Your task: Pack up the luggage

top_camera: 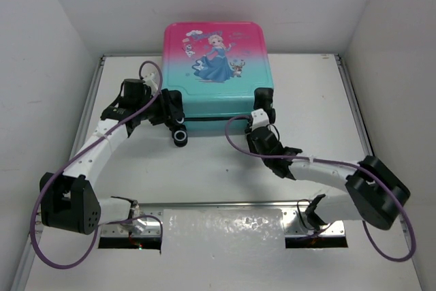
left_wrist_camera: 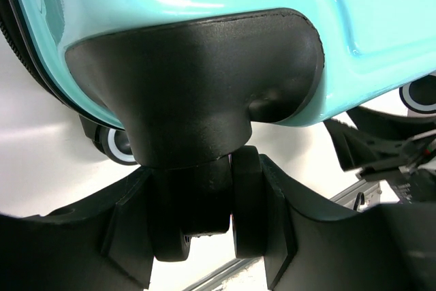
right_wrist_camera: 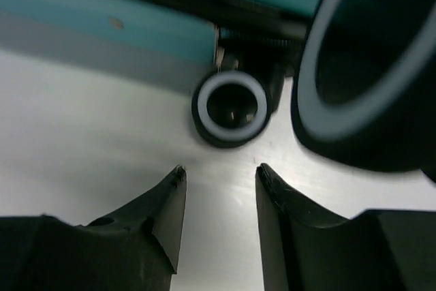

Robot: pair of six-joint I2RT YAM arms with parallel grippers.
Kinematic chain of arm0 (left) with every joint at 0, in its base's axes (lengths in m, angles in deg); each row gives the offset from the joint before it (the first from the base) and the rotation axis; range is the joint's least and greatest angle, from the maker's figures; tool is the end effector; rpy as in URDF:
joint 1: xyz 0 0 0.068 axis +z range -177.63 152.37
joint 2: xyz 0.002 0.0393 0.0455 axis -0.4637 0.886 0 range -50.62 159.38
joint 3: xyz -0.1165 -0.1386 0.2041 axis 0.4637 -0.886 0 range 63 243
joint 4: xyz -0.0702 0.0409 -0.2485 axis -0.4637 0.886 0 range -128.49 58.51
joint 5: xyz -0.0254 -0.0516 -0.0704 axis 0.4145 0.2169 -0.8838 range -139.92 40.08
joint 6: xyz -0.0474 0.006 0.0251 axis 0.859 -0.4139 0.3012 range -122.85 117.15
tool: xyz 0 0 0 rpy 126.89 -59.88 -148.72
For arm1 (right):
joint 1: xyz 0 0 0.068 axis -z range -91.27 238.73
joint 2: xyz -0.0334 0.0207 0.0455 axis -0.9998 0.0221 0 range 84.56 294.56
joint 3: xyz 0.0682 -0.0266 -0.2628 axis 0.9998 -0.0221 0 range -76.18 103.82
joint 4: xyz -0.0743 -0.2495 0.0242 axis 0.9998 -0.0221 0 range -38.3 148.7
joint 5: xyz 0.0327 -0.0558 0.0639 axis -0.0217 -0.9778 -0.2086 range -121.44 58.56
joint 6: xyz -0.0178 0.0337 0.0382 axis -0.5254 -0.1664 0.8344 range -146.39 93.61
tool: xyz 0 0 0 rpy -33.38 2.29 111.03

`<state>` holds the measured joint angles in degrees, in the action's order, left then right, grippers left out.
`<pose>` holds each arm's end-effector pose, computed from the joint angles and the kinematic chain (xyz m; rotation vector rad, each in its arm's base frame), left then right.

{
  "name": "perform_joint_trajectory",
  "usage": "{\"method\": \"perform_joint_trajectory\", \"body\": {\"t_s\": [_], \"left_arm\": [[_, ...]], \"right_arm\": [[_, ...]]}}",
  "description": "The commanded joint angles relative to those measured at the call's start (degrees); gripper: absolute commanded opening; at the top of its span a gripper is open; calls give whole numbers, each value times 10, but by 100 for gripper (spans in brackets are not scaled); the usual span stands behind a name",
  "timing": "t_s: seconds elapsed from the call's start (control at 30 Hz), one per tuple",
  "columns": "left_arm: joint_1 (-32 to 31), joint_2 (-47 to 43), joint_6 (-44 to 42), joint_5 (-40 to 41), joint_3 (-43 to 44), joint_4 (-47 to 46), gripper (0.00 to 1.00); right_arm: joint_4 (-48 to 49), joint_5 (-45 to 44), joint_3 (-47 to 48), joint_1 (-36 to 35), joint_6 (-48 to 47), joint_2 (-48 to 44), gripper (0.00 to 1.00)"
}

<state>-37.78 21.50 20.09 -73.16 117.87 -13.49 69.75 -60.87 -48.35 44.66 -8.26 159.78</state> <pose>0.2630 -0.0614 0.2776 -0.0488 2.3546 -0.7581 0.1899 0.1593 0.1668 -0.1993 2.1047 0.0763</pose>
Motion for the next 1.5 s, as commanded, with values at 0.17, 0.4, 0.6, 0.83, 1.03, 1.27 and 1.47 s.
{"method": "perform_joint_trajectory", "body": {"t_s": [0.17,0.4,0.6,0.83,1.03,1.27,1.47], "left_arm": [[-18,4,-55,-55,-1,-46,0],[-18,3,-57,-63,-3,-46,0],[-18,2,-53,-55,-3,-47,0],[-18,3,-54,-54,-6,-47,0],[-18,3,-49,-46,-10,-49,0],[-14,2,-25,4,-12,-50,0],[10,-13,53,73,-37,-79,0]], "right_arm": [[265,-51,42,13,10,136,43],[322,-82,67,31,17,173,47],[377,-76,81,29,-8,185,50],[378,-123,97,41,-38,211,28],[463,-178,69,62,-46,236,0],[579,-151,-18,98,-58,233,0],[694,-86,-75,143,-86,232,0]]}}
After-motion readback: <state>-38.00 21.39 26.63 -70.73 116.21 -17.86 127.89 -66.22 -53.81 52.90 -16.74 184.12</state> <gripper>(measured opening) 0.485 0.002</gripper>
